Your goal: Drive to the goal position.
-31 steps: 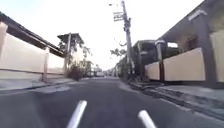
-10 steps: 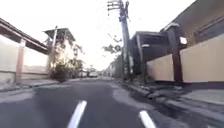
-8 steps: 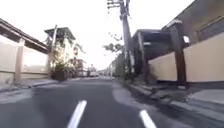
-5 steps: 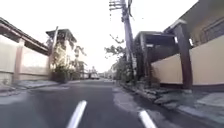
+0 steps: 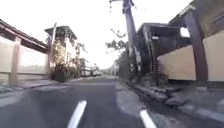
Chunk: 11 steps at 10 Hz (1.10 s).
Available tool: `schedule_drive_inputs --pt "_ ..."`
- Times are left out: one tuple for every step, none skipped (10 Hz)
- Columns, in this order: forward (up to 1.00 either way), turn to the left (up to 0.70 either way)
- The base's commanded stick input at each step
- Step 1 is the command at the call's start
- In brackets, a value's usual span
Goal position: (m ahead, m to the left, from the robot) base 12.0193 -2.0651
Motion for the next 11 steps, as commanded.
schedule_drive_inputs --pt "0.85 0.0" --pt "0.85 0.0" --pt "0.85 0.0" --pt "0.85 0.0" --pt "0.85 0.0" --pt "0.85 0.0" --pt "0.85 0.0" --pt "0.85 0.0" --pt "0.85 0.0" --pt "0.85 0.0" --pt "0.85 -0.05"
